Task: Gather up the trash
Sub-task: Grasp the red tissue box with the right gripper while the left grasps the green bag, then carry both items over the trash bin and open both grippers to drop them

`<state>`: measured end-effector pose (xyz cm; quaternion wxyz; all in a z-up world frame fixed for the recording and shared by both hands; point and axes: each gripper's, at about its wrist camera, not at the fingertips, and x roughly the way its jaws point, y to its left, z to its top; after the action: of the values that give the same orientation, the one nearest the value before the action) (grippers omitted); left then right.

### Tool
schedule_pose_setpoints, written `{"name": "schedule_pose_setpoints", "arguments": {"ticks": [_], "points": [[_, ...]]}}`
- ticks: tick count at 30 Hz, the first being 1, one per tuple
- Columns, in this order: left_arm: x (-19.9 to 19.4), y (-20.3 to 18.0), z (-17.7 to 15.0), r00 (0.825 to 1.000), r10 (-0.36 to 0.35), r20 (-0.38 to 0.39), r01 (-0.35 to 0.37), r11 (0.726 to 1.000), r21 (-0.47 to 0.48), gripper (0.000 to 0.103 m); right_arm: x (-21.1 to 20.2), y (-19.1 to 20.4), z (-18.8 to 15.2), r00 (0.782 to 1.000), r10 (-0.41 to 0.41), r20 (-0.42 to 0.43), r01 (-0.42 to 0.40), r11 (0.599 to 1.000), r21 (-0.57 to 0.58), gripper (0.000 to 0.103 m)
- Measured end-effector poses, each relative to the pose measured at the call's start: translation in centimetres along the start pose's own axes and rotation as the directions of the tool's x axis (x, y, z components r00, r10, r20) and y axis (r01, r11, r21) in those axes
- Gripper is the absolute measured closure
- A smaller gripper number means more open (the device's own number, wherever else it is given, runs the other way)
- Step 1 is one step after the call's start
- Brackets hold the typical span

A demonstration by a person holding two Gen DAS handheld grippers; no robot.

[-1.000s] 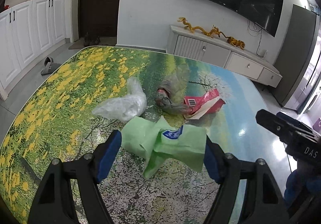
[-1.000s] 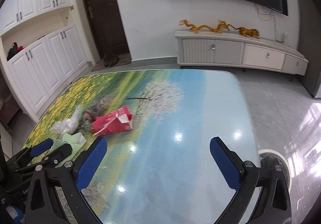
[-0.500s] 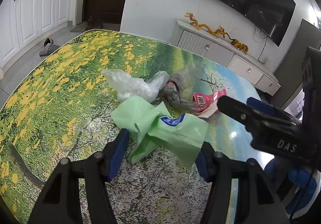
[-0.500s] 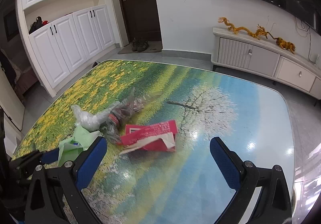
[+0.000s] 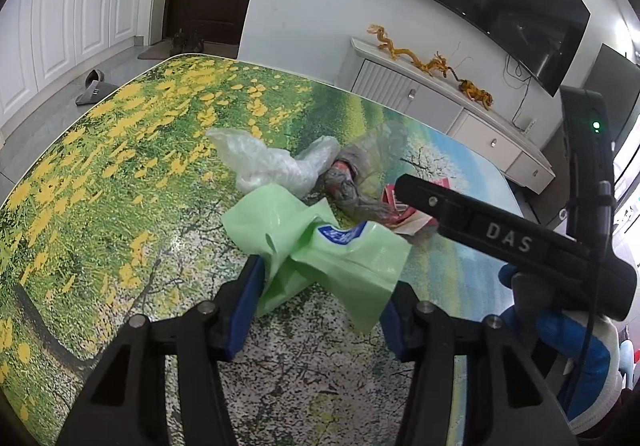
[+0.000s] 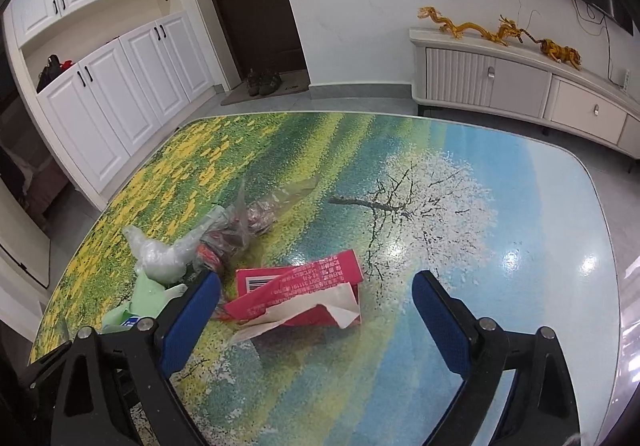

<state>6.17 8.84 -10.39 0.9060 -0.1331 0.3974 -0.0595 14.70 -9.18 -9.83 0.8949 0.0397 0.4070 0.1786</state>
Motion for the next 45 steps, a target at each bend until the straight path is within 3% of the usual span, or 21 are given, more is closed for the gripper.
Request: {"name": "schedule_pose_setpoints", "arguments": {"ticks": [2, 5, 8, 14, 20, 35, 45], "points": [[-0.1, 0.0, 0.0, 1.000, 0.002, 0.001, -0.002, 1.000, 0.000, 0.052, 0.3, -0.2, -0.2, 1.000, 0.008, -0.013, -0.008, 1.000, 0.012, 0.018], [-0.3, -0.1, -0.1, 1.000, 0.002, 0.003, -0.002, 1.000, -0.003, 0.052, 0.3, -0.3, -0.3, 1.000, 0.015, -0.014, -0.015, 1.000, 0.016, 0.036], [-0.5, -0.2, -0.2, 1.000, -0.004, 0.007, 0.004, 1.000, -0.004, 0.057, 0.0, -0.6, -0.5, 0.999, 0.035, -0.010, -0.035, 0.999, 0.024, 0.039], [-1.3, -0.6, -0.7, 1.000, -0.027, 0.016, 0.027, 1.000, 0.005, 0.070, -1.3, -1.4, -1.4, 0.999, 0.047, 0.010, -0.048, 0.997, 0.056, 0.041], [-2.4, -1.6, -1.6, 0.999, -0.039, 0.031, 0.038, 0.998, 0.047, 0.076, -3.4, -2.0, -2.7, 0.998, 0.051, 0.033, -0.053, 0.995, 0.082, 0.041], [-8.2, -4.9, -3.4, 0.993, -0.087, 0.085, 0.077, 0.990, 0.120, 0.078, -11.7, -3.4, -5.4, 0.989, 0.011, 0.145, -0.035, 0.986, 0.164, 0.041], [-14.1, -7.5, -3.7, 0.977, -0.122, 0.173, 0.089, 0.979, 0.186, 0.078, -18.6, -2.5, -6.2, 0.961, -0.011, 0.276, -0.038, 0.984, 0.173, 0.041]]}}
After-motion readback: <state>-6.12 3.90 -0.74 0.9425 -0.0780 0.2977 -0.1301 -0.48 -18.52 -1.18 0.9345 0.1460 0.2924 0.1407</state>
